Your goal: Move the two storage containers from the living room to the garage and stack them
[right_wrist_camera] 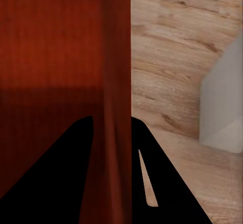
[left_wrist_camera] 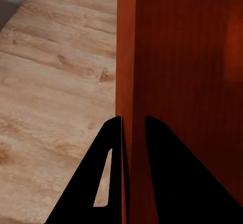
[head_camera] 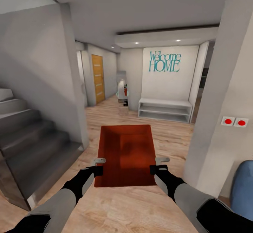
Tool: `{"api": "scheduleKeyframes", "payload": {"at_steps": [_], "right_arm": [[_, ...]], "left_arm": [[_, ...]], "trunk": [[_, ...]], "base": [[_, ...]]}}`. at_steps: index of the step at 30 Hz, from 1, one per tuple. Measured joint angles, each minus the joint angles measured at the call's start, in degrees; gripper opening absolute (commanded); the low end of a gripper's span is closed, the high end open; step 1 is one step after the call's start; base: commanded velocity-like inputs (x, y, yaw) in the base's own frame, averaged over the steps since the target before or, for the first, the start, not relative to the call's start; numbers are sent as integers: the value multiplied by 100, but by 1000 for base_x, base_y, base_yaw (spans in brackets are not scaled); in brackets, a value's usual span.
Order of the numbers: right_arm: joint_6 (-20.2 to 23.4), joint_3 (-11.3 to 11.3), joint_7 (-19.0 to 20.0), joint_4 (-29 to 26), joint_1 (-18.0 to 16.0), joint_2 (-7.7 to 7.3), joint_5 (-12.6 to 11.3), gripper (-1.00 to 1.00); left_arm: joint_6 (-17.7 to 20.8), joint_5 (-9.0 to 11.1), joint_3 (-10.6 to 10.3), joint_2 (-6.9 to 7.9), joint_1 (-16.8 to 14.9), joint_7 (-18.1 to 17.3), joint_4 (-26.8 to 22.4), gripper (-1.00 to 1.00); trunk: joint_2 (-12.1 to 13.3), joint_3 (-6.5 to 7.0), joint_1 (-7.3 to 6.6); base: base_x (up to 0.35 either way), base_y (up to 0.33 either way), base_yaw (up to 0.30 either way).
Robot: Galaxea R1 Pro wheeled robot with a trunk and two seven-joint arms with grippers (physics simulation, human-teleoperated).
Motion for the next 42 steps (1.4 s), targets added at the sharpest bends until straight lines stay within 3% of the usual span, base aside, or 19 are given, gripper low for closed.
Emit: {"api": "scheduleKeyframes", "payload": {"at_steps": [8,42], "right_arm": [[2,4,0,0,0,1,-2,-100],[3,1,1,0,0,0,-1,-100]], "left_arm": [[-3,7,-3,3,0,-3,4,-100],[7,-1,1,0,1,0,-3,-100]], "trunk": [[0,-7,0],[0,-7,0]], "base": [[324,0,-121],[324,0,-2]]}}
